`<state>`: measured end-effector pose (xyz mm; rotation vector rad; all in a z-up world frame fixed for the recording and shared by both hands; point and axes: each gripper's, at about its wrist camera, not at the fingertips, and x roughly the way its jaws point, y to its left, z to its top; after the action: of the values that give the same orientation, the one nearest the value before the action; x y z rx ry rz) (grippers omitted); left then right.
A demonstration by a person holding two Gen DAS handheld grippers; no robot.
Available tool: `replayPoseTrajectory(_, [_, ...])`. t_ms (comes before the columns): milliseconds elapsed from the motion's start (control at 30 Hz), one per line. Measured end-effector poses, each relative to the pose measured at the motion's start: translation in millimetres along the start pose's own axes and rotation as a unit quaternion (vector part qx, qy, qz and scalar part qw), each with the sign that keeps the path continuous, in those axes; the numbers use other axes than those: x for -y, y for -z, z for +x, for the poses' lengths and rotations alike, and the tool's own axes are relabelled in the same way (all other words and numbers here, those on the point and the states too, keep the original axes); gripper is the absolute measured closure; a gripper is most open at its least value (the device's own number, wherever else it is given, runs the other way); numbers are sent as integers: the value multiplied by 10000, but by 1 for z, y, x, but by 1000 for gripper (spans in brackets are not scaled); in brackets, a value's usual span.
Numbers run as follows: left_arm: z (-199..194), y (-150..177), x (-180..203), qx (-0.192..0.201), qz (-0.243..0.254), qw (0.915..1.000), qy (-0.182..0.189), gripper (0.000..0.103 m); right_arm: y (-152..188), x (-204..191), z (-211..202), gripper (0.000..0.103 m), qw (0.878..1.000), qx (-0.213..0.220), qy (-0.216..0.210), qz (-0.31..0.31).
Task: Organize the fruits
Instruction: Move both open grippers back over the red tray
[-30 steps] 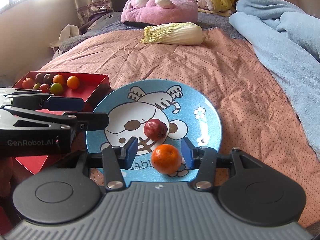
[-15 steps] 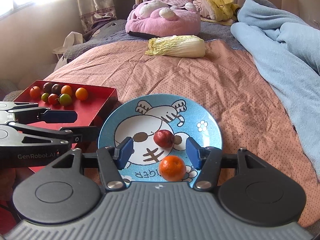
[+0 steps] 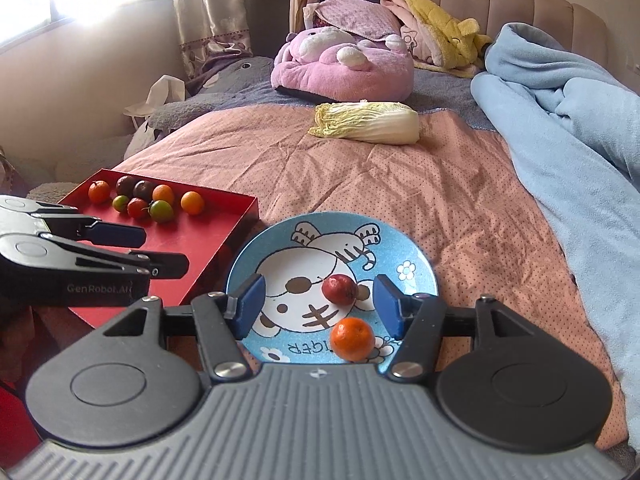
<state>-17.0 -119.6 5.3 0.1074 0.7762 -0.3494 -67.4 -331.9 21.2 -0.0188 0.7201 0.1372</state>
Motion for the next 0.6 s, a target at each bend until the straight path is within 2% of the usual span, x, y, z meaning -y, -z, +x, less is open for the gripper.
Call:
replayPoseTrajectory(100, [-23,-15,8,-44,-27,9999,-102,46,5,2,-10,37,9998,-88,-105,110])
replayPoseTrajectory(167, [-42,-23,18,93,128,9997,-194,46,8,1,-14,35,9999,-116,-67,76])
replayPoseTrajectory(267, [-58,-27,31,284,271,9991,-140,46,15,0,-18,34,9997,-154,-107,129])
replayPoseTrajectory(400, [-56,-21,39,264,158,9995,-107,46,25,-5,-32,33,9997,-45,-234,26])
replayPoseTrajectory(600, [-46,-7,36,202,329,9992,-80,46,38,-6,-39,33,9994,-41,-273,191])
